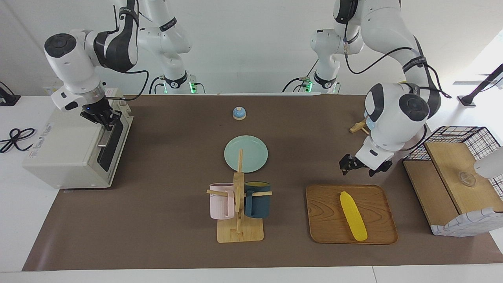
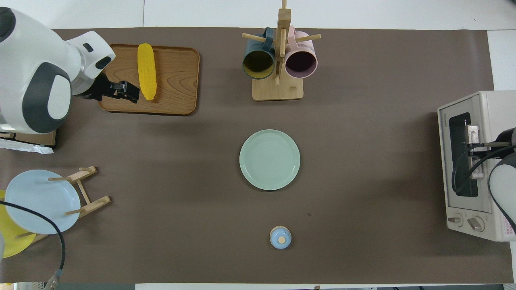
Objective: Put corn in oven
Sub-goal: 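Grasp the yellow corn with the left gripper while the right gripper reaches the oven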
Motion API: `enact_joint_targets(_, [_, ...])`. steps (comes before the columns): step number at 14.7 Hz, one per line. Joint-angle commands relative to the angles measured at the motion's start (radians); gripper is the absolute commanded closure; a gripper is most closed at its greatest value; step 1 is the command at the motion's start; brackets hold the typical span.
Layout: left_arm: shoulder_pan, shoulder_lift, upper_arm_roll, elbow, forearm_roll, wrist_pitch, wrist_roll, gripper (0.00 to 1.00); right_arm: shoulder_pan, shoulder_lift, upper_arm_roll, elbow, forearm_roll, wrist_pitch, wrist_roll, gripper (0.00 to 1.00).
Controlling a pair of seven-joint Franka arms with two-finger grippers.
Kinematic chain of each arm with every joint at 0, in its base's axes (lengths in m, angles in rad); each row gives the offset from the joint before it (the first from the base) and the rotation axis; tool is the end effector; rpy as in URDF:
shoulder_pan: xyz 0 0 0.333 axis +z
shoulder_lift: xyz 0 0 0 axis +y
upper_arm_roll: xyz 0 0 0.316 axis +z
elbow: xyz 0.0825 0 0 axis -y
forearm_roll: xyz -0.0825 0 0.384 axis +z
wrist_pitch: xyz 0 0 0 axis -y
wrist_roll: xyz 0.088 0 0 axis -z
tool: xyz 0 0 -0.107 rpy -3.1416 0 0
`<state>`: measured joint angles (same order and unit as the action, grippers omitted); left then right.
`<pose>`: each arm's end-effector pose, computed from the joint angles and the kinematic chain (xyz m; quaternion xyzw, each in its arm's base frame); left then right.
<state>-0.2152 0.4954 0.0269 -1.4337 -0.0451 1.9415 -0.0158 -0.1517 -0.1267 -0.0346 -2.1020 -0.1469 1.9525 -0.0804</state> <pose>0.6871 -0.1373 0.4086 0.9967 -0.0798 0.0048 0.0153 0.5024 -0.1051 0.4732 0.9975 -0.0246 -0.0200 0.0635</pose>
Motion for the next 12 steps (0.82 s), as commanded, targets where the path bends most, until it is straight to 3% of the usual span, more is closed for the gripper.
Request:
enact_joint_targets(1, [-0.013, 0.175, 0.013, 0.188, -0.019, 0.032, 0.0, 0.0, -0.019, 0.007, 0.012, -0.027, -0.01, 0.016, -0.01, 1.0])
enact_joint_targets(10, [0.01, 0.333, 0.027, 0.301, 0.016, 0.184, 0.01, 0.0, -0.003, 0.067, 0.015, -0.042, 0.018, 0.057, 0.017, 1.0])
enact_joint_targets(12, [0.016, 0.354, 0.027, 0.309, 0.013, 0.211, 0.01, 0.0, -0.003, 0.081, 0.015, -0.075, 0.024, 0.121, 0.016, 1.0])
